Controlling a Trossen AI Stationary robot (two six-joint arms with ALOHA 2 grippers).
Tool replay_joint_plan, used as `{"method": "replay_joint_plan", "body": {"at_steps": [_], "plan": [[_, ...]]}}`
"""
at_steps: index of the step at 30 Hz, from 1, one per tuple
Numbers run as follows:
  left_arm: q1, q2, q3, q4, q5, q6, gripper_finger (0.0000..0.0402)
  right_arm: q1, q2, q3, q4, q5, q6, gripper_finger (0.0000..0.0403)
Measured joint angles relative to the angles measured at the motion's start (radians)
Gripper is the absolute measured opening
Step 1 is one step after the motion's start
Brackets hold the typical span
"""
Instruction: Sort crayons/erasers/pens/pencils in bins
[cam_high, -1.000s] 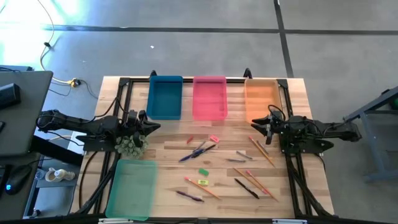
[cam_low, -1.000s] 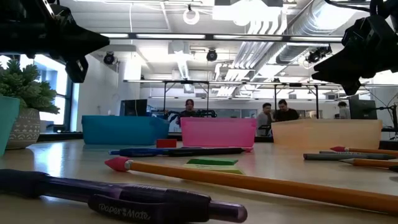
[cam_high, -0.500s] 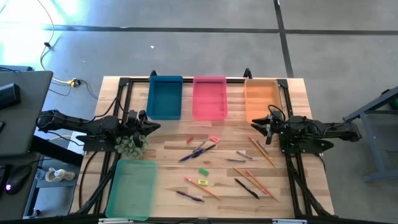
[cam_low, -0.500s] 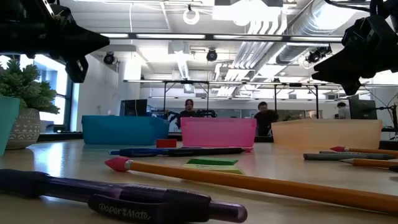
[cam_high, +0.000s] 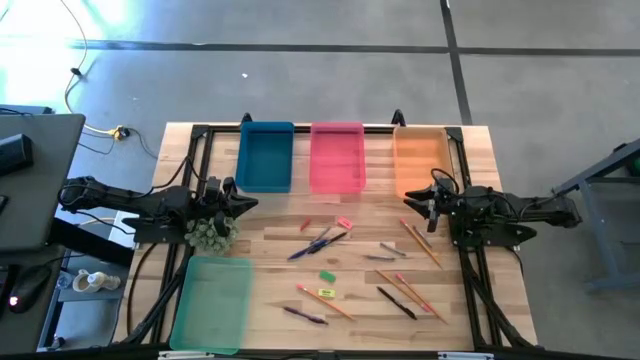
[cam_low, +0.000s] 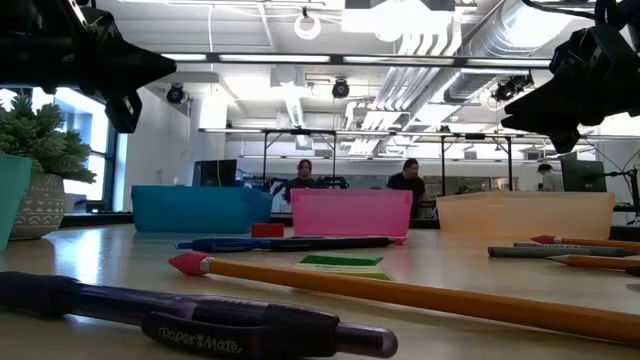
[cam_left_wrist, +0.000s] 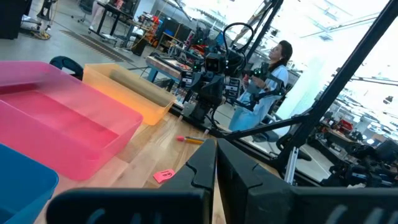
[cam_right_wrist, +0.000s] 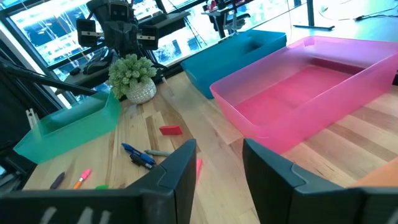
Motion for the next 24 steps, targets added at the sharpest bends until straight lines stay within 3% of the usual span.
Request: {"method": "replay_joint_plan", "body": {"at_steps": [24], "plan": [[0.0,0.0,0.0,-0.005,-0.012,0.0,0.0003,0.0,0.0,0.0,0.0,0.0,0.0,0.0124]]}}
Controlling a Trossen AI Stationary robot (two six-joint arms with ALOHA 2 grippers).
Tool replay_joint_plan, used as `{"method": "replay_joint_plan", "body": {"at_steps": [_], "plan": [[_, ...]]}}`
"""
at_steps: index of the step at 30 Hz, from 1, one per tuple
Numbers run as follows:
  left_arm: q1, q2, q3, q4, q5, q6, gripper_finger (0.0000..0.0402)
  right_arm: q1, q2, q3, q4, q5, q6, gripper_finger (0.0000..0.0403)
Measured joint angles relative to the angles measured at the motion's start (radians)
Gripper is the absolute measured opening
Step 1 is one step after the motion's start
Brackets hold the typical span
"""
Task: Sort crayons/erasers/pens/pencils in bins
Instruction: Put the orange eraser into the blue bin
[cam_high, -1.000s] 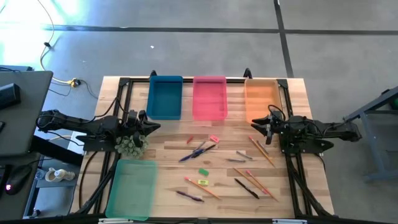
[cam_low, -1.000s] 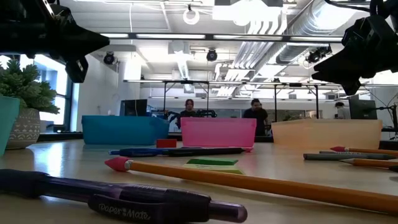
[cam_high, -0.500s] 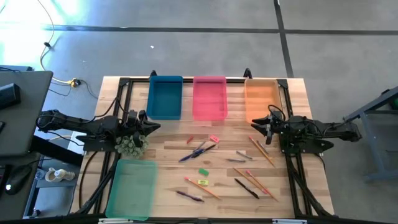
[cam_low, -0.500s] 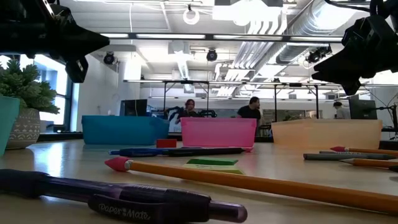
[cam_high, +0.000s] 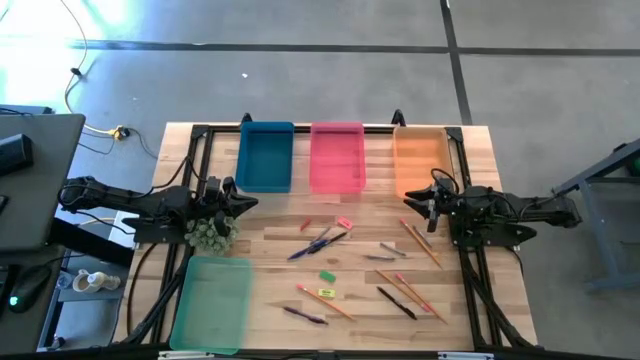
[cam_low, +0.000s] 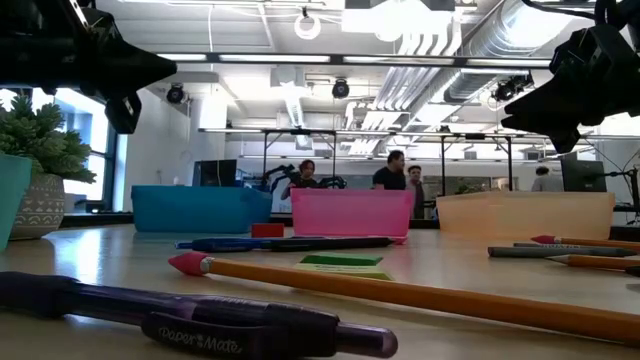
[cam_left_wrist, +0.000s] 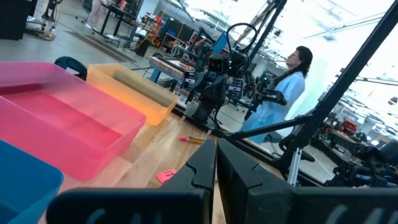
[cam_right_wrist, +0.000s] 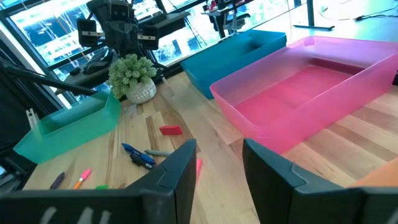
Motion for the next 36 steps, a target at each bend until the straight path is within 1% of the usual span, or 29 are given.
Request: {"method": "replay_joint_plan", "body": {"at_steps": [6,10,15,18,22,26,29,32,36], "plan": [[0.0,0.0,0.0,-0.002,0.008,-0.003,0.0003,0.0,0.0,0.0,0.0,0.0,0.0,0.0124],[0.0,0.0,0.0,-0.003,0.009,-0.034,0.0003,0.0,0.0,0.0,0.0,0.0,0.0,0.0124],[0.0,0.0,0.0,-0.003,-0.006,-0.027,0.0006,0.0,0.0,0.0,0.0,0.0,0.0,0.0124],[0.0,0.0,0.003,-0.002,0.002,-0.027,0.002,0.0,0.0,0.0,0.0,0.0,0.0,0.0124],[0.0,0.0,0.029,-0.005,0.006,-0.027,0.0057,0.0,0.0,0.0,0.0,0.0,0.0,0.0124],[0.0,0.003,0.089,-0.024,0.008,-0.019,0.0102,0.0,0.0,0.0,0.0,0.0,0.0,0.0124],[0.0,0.035,0.159,-0.071,0.008,0.035,0.0126,0.0,0.0,0.0,0.0,0.0,0.0,0.0124],[0.0,0.093,0.255,-0.17,0.007,0.088,0.0139,0.0,0.0,0.0,0.0,0.0,0.0,0.0124],[0.0,0.204,0.389,-0.355,-0.025,0.121,0.0142,0.0,0.0,0.0,0.0,0.0,0.0,0.0124]]}}
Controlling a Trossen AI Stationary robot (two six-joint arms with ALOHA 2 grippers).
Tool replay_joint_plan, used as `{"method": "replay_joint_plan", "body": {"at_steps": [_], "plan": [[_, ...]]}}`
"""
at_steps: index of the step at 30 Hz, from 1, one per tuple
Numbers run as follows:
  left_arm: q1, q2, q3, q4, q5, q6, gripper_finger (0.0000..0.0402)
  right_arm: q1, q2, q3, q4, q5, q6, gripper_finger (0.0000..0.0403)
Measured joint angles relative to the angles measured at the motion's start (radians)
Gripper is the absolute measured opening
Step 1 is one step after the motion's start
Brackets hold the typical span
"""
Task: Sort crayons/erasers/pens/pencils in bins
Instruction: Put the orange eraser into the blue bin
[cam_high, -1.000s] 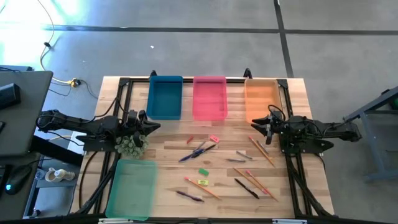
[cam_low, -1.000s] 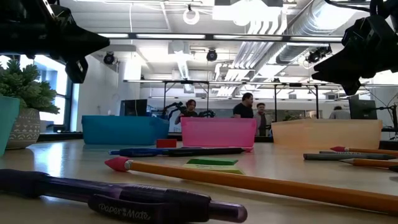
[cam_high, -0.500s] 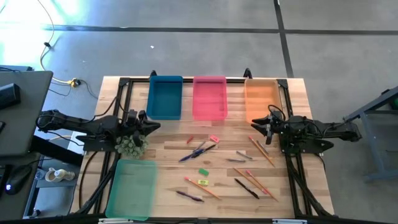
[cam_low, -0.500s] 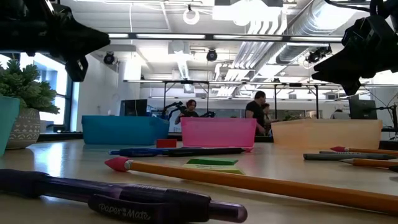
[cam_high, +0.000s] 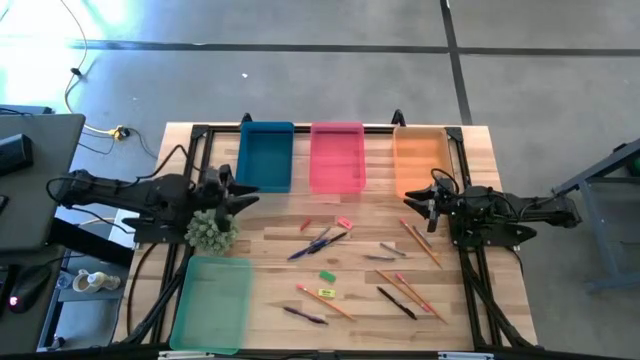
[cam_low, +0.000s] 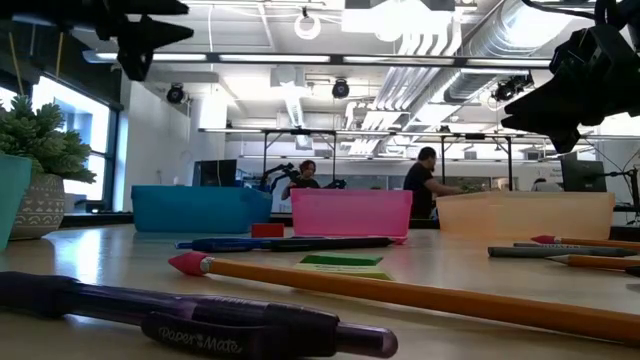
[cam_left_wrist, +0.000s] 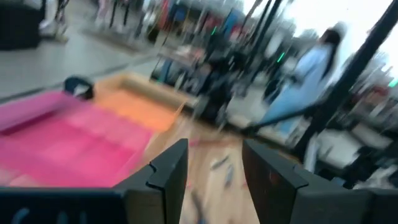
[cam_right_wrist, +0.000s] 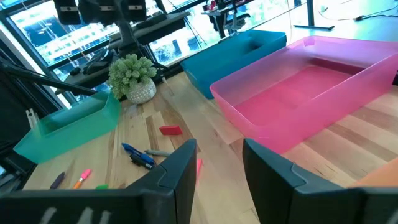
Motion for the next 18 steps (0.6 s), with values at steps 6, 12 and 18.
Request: {"method": "replay_joint_plan", "body": {"at_steps": [6,12,18], "plan": [[0.011,0.192,0.171,-0.189,-0.012,0.002,0.0139,0.0,0.0,0.0,0.0,0.0,0.0,0.0124],[0.03,0.391,0.303,-0.34,0.004,-0.066,0.0138,0.0,0.0,0.0,0.0,0.0,0.0,0.0124],[0.048,0.584,0.403,-0.401,0.035,-0.143,0.0137,0.0,0.0,0.0,0.0,0.0,0.0,0.0124]]}}
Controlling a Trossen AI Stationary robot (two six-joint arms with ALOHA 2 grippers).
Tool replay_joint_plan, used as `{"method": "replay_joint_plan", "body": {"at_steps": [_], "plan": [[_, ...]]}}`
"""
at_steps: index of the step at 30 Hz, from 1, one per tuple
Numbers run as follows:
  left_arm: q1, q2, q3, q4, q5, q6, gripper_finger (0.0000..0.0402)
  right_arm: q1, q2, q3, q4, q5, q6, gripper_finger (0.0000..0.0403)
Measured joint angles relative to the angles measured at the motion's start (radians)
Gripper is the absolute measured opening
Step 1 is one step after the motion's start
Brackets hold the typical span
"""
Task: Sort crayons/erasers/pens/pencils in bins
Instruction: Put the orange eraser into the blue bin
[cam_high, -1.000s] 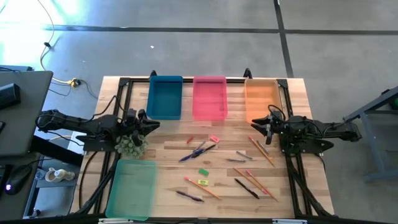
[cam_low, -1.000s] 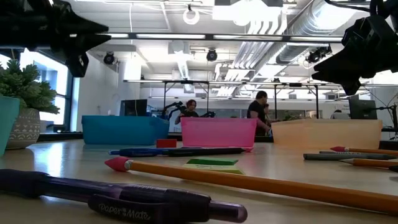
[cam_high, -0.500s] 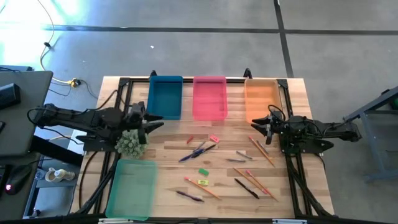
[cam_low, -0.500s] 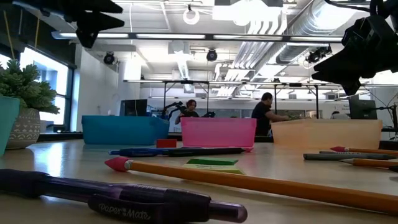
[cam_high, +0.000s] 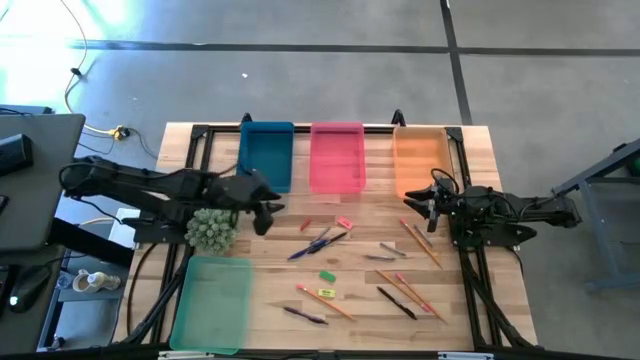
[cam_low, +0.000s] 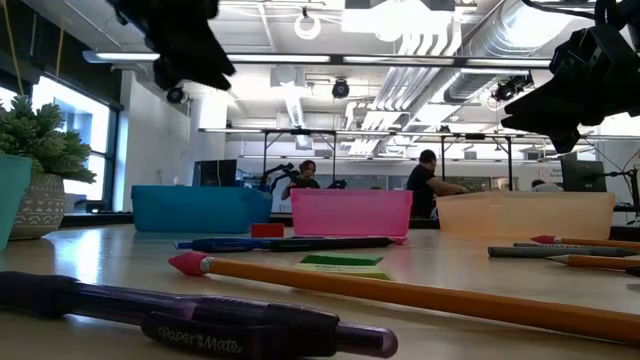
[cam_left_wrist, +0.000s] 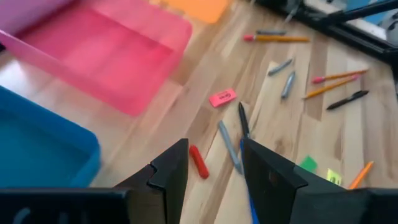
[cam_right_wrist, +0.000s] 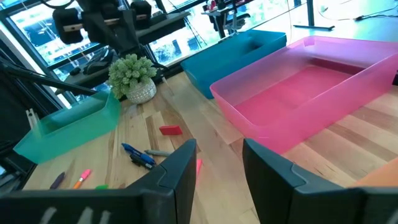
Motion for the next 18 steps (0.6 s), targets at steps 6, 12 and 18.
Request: {"method": "replay_joint_plan", "body": {"at_steps": [6,12,18], "plan": [[0.021,0.174,0.085,-0.004,0.019,-0.085,0.0137,0.0,0.0,0.0,0.0,0.0,0.0,0.0124],[0.026,0.311,0.147,-0.014,0.035,-0.135,0.0145,0.0,0.0,0.0,0.0,0.0,0.0,0.0124],[0.026,0.437,0.193,-0.016,0.035,-0.185,0.0151,0.0,0.0,0.0,0.0,0.0,0.0,0.0124]]}}
